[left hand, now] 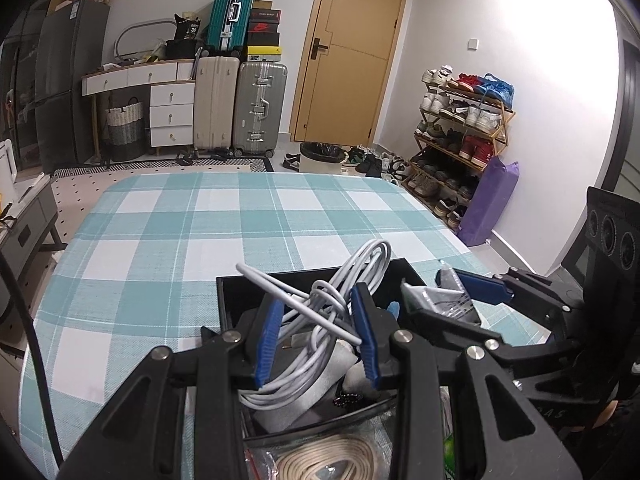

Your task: Organize soft objects

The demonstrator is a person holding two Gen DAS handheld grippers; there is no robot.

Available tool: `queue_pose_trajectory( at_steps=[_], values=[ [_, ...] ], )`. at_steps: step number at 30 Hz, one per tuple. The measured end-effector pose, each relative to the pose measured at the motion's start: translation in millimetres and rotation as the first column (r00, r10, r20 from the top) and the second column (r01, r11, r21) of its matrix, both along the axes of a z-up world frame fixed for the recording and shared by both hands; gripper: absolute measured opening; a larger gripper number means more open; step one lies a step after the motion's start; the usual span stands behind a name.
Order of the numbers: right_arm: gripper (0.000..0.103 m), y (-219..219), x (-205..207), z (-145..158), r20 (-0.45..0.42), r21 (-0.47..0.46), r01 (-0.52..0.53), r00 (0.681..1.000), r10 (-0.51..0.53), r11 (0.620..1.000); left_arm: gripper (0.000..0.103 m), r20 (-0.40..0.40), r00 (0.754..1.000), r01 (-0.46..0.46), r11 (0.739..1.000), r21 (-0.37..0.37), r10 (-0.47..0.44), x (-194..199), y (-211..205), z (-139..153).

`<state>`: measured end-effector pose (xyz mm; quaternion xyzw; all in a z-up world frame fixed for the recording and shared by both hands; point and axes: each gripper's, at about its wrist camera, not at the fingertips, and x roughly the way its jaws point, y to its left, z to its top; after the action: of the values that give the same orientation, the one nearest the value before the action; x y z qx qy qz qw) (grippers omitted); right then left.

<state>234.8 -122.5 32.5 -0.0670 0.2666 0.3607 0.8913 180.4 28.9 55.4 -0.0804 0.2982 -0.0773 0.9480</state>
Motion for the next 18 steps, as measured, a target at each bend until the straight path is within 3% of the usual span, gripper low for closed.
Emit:
queue_pose_trajectory(
  at_steps=[18],
  values=[
    [0.054, 18.6, 19.0, -20.9, 0.001, -0.079, -0.025, 1.0, 0.025, 0.997, 0.034, -0.034, 0.999, 0.027, 1.0, -0.01, -0.027, 17.7, -1.9, -19.4]
  ],
)
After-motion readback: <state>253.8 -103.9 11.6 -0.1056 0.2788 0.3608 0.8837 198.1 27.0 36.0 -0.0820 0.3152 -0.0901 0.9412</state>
